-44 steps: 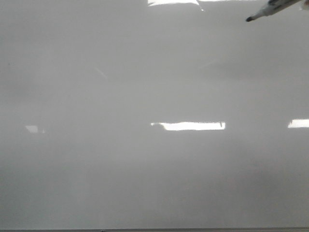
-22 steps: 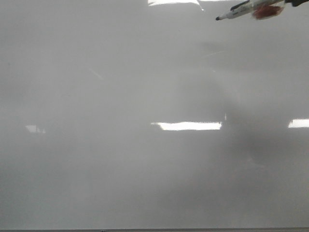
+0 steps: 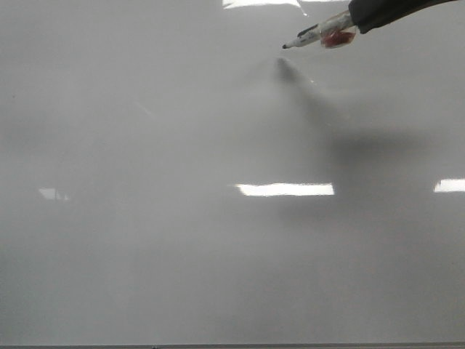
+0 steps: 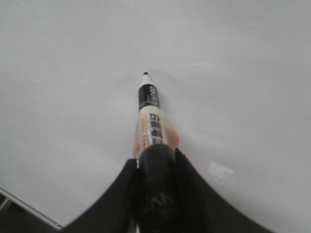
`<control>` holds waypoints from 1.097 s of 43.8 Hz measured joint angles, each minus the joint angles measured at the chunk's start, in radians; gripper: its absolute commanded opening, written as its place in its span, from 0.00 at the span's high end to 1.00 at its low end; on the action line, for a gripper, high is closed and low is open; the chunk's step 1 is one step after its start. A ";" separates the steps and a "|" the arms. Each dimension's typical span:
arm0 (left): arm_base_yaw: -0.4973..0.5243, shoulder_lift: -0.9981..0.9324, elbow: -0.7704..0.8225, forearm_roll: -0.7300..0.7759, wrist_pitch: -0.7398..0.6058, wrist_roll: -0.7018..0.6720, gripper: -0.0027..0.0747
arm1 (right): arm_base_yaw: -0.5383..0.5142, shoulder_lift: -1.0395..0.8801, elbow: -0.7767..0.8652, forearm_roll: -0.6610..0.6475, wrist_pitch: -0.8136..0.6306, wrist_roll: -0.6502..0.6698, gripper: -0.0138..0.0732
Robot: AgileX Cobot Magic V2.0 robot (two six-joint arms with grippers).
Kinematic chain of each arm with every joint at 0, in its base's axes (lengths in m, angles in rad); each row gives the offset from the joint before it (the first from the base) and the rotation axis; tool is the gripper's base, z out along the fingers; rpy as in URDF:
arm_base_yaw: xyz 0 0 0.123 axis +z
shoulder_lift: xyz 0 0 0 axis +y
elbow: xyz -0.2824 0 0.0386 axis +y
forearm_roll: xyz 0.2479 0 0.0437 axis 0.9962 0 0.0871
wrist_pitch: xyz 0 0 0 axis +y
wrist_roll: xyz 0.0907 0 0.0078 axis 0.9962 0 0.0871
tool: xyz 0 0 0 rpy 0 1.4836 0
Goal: Write number 7 on whiteboard
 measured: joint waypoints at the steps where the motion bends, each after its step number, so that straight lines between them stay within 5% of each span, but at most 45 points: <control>1: 0.000 0.000 0.000 0.000 0.000 0.000 0.49 | -0.005 0.006 -0.002 0.000 0.000 0.000 0.92; 14: 0.000 0.000 0.000 0.000 0.000 0.000 0.49 | -0.174 -0.022 -0.007 0.002 0.096 -0.022 0.92; 21: 0.000 0.000 0.000 0.000 -0.002 0.000 0.49 | -0.183 -0.023 -0.007 0.002 0.119 -0.031 0.92; 41: 0.000 0.000 0.000 -0.002 -0.016 0.000 0.49 | -0.044 0.007 0.091 -0.015 0.183 -0.043 0.92; 48: -0.063 0.000 0.000 -0.091 -0.017 0.100 0.40 | 0.035 -0.101 0.074 -0.018 0.294 -0.159 0.92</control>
